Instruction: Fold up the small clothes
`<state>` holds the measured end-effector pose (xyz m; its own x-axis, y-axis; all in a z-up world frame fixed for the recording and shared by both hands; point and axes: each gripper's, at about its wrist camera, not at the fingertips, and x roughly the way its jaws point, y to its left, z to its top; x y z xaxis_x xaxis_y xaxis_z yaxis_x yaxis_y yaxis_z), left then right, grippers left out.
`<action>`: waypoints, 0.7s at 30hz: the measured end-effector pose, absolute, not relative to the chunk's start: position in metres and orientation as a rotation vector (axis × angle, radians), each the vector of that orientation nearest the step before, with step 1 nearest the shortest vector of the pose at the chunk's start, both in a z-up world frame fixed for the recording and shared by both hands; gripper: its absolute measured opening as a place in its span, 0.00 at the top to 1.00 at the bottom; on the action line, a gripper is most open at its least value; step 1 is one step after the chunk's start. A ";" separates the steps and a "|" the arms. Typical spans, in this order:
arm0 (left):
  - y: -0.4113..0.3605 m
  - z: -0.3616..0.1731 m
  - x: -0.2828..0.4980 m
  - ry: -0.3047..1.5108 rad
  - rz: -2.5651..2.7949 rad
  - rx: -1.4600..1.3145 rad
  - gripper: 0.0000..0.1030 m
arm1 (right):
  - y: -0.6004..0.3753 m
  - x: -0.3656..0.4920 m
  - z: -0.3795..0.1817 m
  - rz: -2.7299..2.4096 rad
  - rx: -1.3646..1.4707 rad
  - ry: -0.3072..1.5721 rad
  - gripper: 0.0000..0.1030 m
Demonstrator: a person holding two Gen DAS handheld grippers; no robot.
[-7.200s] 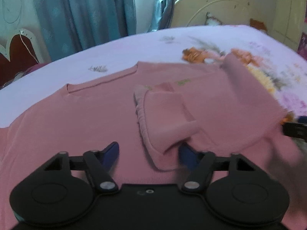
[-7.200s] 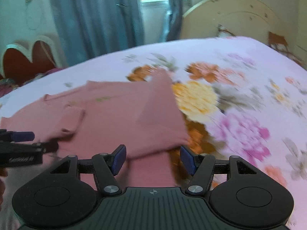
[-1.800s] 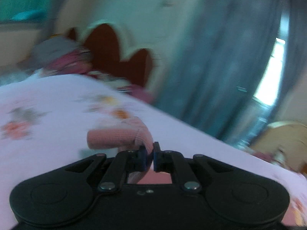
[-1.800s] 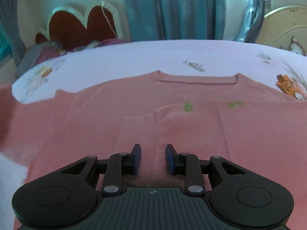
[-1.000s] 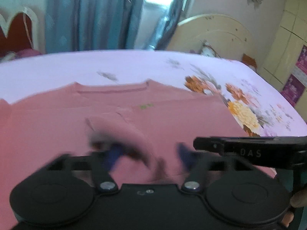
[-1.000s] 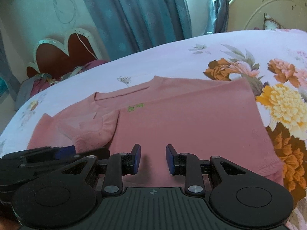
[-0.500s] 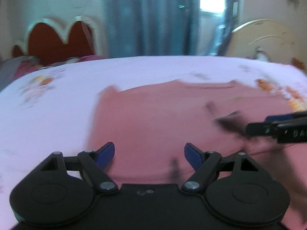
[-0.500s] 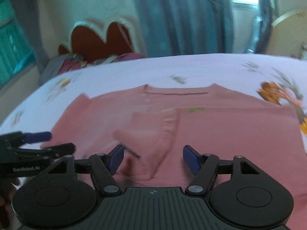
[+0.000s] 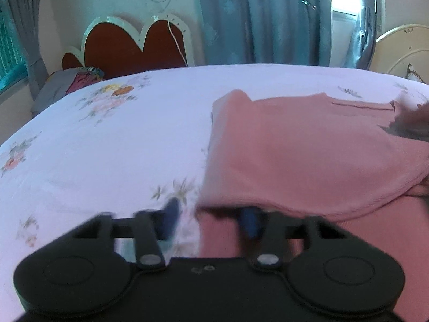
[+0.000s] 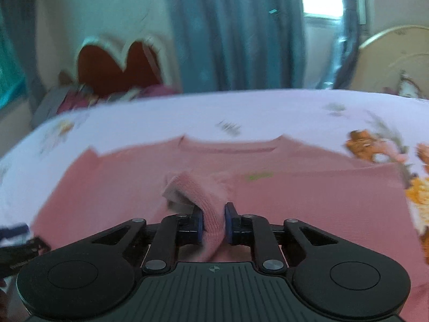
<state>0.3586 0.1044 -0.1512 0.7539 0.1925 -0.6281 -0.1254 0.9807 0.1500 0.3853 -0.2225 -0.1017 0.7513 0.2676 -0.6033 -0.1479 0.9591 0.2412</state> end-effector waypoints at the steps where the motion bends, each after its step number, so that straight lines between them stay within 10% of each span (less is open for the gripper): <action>1: 0.105 -0.151 0.360 0.687 0.171 0.103 0.82 | -0.233 0.386 -0.099 0.206 0.208 0.684 0.95; 13: 0.115 -0.156 0.358 0.692 0.142 0.088 0.86 | -0.281 0.374 -0.133 0.149 0.318 0.857 0.93; 17: 0.115 -0.154 0.347 0.708 0.113 0.134 0.79 | -0.294 0.367 -0.125 0.093 0.314 0.822 0.47; 21: 0.127 -0.144 0.334 0.725 0.087 0.068 0.75 | -0.305 0.368 -0.119 0.074 0.316 0.799 0.45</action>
<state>0.3344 0.1271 -0.1439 0.7449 0.1027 -0.6592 -0.0554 0.9942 0.0924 0.3676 -0.3054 -0.1193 0.6976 0.1836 -0.6926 0.0538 0.9505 0.3061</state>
